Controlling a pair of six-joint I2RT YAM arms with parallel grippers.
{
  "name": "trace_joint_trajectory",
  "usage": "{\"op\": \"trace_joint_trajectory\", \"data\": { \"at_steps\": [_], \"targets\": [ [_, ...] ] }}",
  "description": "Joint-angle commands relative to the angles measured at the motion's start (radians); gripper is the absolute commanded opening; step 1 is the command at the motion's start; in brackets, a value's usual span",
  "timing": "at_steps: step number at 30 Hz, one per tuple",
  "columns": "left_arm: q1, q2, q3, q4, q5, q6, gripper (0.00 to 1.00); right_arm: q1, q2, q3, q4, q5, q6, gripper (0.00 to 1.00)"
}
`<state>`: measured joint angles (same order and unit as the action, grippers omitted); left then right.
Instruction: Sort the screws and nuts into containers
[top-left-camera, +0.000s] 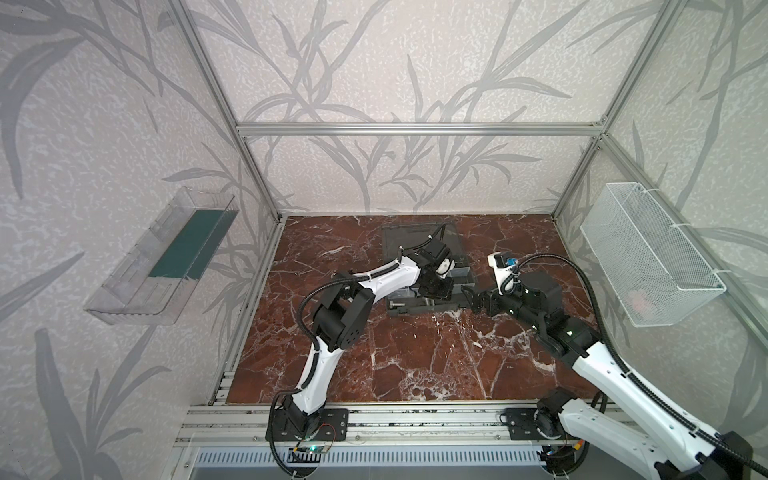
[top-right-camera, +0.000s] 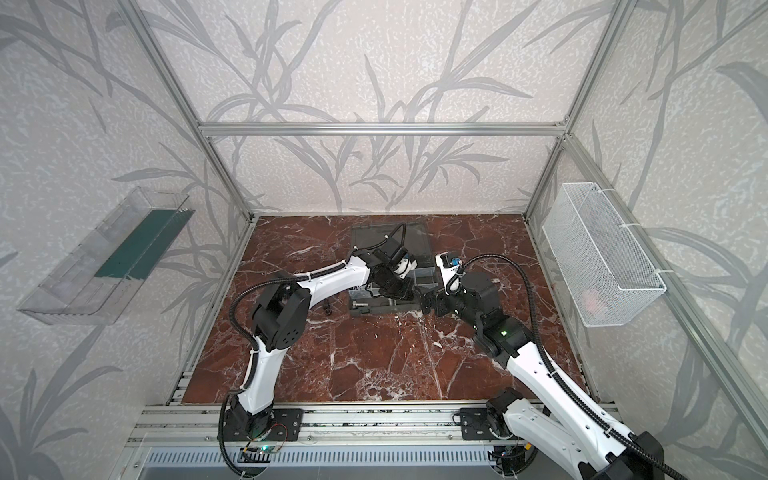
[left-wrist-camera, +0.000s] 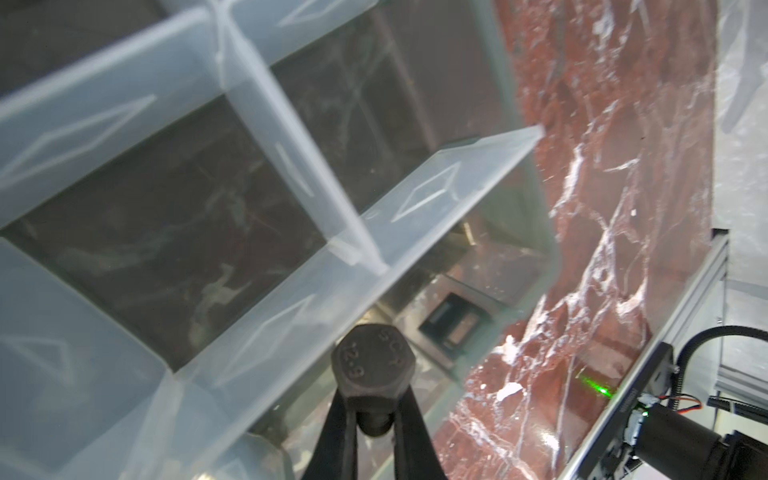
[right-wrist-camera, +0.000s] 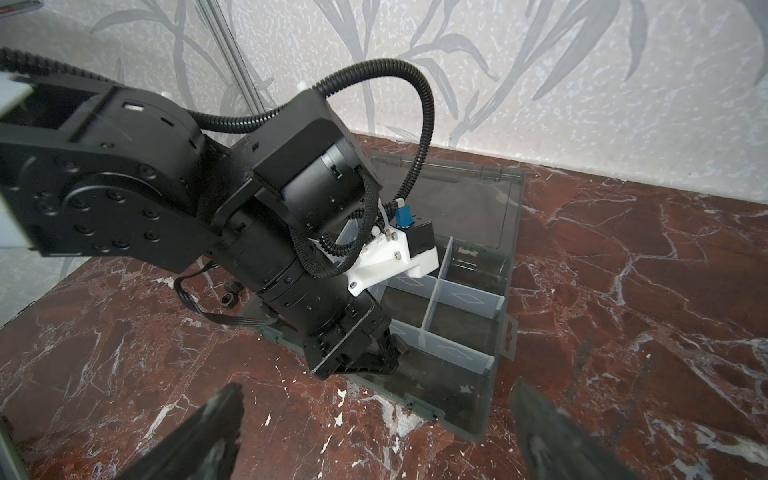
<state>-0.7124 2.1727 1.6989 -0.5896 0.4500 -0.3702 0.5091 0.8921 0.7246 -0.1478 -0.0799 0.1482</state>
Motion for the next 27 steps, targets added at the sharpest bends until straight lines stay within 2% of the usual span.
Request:
{"op": "trace_joint_trajectory", "data": {
  "at_steps": [1, 8, 13, 20, 27],
  "targets": [
    [0.005, 0.000, 0.022, -0.030, -0.013, 0.023, 0.18, -0.008, 0.011, 0.029, 0.003, -0.027, 0.014, 0.99],
    [0.005, -0.052, 0.007, -0.039, -0.042, 0.054, 0.35, -0.009, 0.041, 0.035, 0.025, -0.032, 0.032, 0.99],
    [0.021, -0.095, 0.011, -0.068, -0.072, 0.071, 0.42, -0.015, 0.069, 0.059, 0.041, -0.043, 0.037, 0.99],
    [0.095, -0.199, 0.023, -0.119, -0.148, 0.065, 0.52, -0.019, 0.135, 0.166, 0.003, -0.068, 0.052, 0.99],
    [0.179, -0.300, 0.020, -0.175, -0.270, 0.033, 0.75, -0.012, 0.213, 0.292, -0.114, -0.074, 0.059, 0.99]
  ]
}}
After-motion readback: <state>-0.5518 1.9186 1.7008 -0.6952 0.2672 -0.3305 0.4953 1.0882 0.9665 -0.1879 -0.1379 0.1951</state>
